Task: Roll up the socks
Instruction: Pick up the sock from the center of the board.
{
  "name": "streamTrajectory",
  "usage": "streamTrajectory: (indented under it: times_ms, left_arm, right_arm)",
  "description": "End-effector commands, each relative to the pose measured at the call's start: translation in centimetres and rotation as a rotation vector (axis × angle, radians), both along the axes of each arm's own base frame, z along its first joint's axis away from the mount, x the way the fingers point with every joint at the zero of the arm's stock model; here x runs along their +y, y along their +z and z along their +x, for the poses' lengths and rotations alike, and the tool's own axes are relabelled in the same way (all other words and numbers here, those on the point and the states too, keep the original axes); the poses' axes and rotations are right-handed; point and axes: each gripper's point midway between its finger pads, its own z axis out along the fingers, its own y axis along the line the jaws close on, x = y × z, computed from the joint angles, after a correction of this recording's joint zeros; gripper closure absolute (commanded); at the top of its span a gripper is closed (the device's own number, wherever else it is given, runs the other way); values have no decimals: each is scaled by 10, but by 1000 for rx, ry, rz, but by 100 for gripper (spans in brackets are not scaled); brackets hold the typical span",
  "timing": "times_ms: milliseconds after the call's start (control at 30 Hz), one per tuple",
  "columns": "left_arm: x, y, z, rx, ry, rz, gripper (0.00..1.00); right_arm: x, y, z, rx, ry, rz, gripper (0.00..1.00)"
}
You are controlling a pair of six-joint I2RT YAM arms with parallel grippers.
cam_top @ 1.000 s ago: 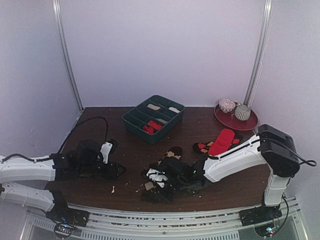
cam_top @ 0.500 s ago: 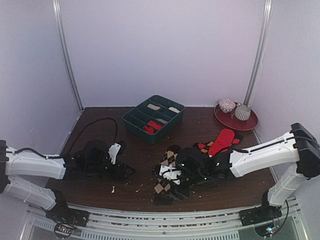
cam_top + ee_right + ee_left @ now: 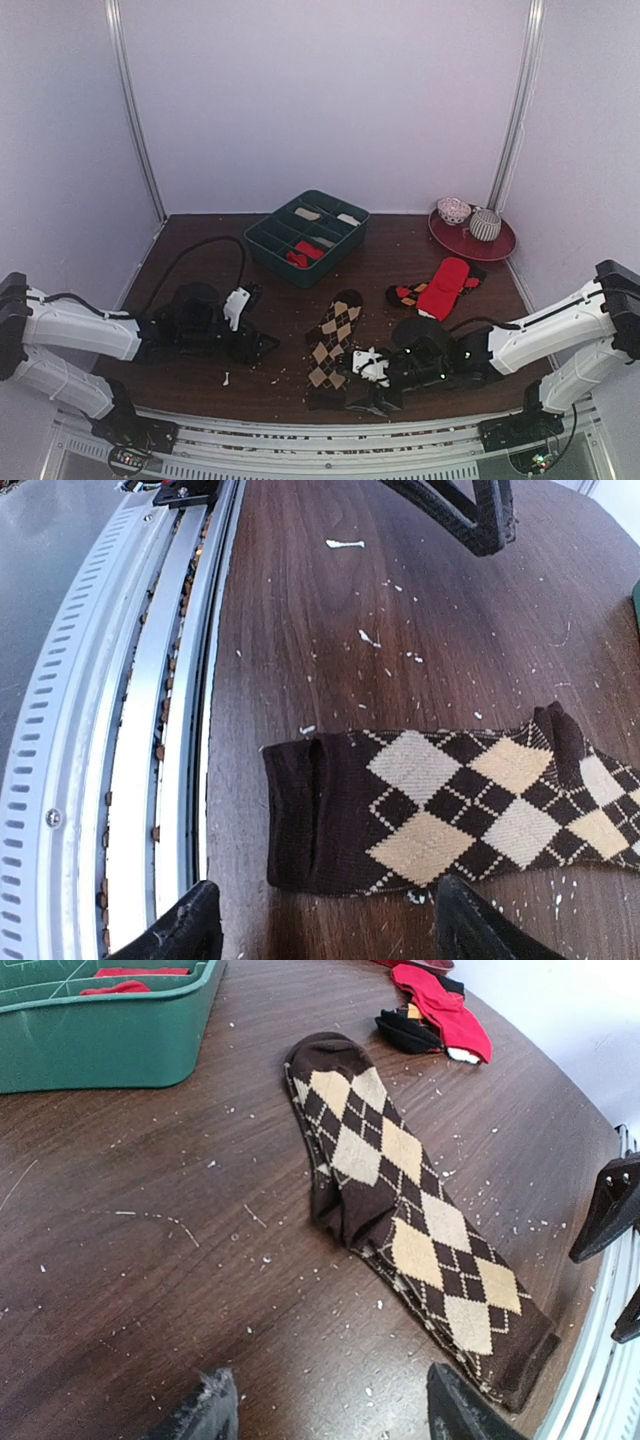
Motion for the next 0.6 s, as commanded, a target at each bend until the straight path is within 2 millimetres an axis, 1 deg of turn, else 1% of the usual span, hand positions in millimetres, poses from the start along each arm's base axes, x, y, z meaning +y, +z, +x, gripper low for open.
streamTrajectory:
  times_ms: [0,100,233,333,433,500,567]
  left_arm:
    - [-8,7,2,-69,-34,-33,35]
    - [-9,3,2,-66,-40,-29,35]
    - [-10,-2,2,-55,-43,-15,35]
    - [-9,-4,0,-47,-46,-12,35]
    - [-9,-2,-2,-53,-54,-20,35]
    - [-8,-1,-4,-60,-64,-26,35]
    - [-7,0,-8,-64,-75,-34,35]
  right_arm:
    - [19,5,-1,-38,59,75,27]
    - [24,-8,-6,-14,88,62,29]
    - [26,-31,-10,9,113,16,33]
    - [26,-39,-9,9,107,10,35]
    - [27,-46,-2,2,69,-4,43]
    - [23,-55,1,10,41,-35,49]
    - [19,-61,5,28,0,-57,60]
